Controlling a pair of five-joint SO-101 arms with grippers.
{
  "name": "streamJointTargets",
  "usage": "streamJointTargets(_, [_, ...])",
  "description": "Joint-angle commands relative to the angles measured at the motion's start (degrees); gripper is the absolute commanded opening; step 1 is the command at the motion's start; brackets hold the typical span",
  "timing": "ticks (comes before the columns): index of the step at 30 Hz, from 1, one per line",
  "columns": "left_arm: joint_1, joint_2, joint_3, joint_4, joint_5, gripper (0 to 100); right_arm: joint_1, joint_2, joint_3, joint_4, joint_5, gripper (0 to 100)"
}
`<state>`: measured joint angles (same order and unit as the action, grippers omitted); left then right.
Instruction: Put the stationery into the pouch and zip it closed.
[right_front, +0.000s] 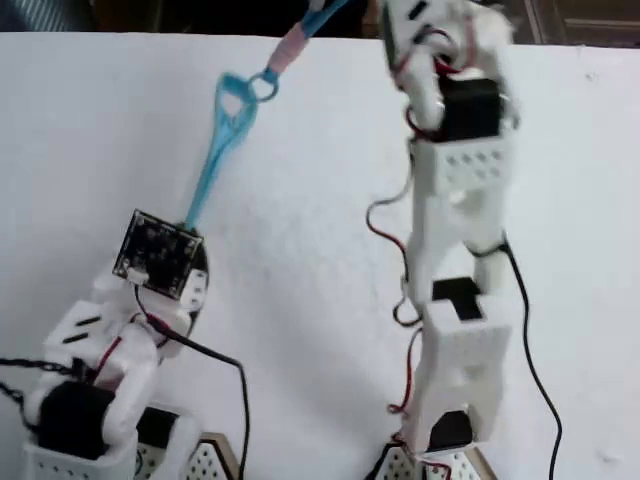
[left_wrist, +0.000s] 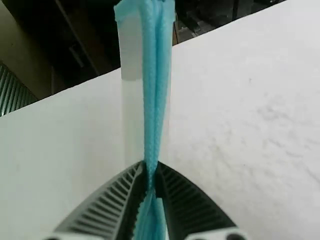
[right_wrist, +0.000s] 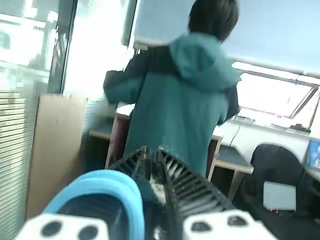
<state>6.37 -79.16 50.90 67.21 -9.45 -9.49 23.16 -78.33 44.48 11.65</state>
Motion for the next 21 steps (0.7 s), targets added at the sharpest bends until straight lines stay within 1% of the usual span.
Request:
streamJointTargets(1, [3.3,-0.1,4.6,-7.3,1.2,2,0.6,-8.3,-2.1,4.4,-0.4,1.5])
streamJointTargets(4, [4.6,-0.1,9.4,-12.6,1.3,3,-2.4,-9.8,-2.1,10.7,-0.4,1.5])
streamJointTargets(6, [4.6,-0.1,10.9,-14.2,2.2,6,-6.3,-9.8,-2.2,16.2,-1.4,1.6])
streamJointTargets(9, [4.1,-0.1,11.0,-14.0,9.9,17,-11.4,-9.5,-2.0,20.9,-4.7,1.6])
streamJointTargets(11, [4.1,-0.4,9.5,-11.4,15.4,21,-13.5,-8.0,-1.9,21.0,-5.4,1.6])
streamJointTargets(13, [4.1,-0.2,5.8,-6.3,18.7,23,-13.8,-5.9,-2.2,21.0,-5.6,1.6])
streamJointTargets(15, [3.9,-0.2,2.2,-2.9,19.7,23,-13.7,-4.0,-2.4,21.0,-5.7,1.6])
streamJointTargets(17, [2.1,-0.4,-1.0,-0.9,20.4,23,-13.7,-3.0,-2.5,21.0,-7.8,1.6])
streamJointTargets(19, [0.0,-0.4,-4.1,-0.2,21.2,23,-13.7,-2.9,-2.5,20.9,-9.9,1.6])
streamJointTargets(21, [-1.6,-0.4,-7.0,-0.2,21.1,23,-13.8,-2.7,-2.5,20.9,-10.5,1.6])
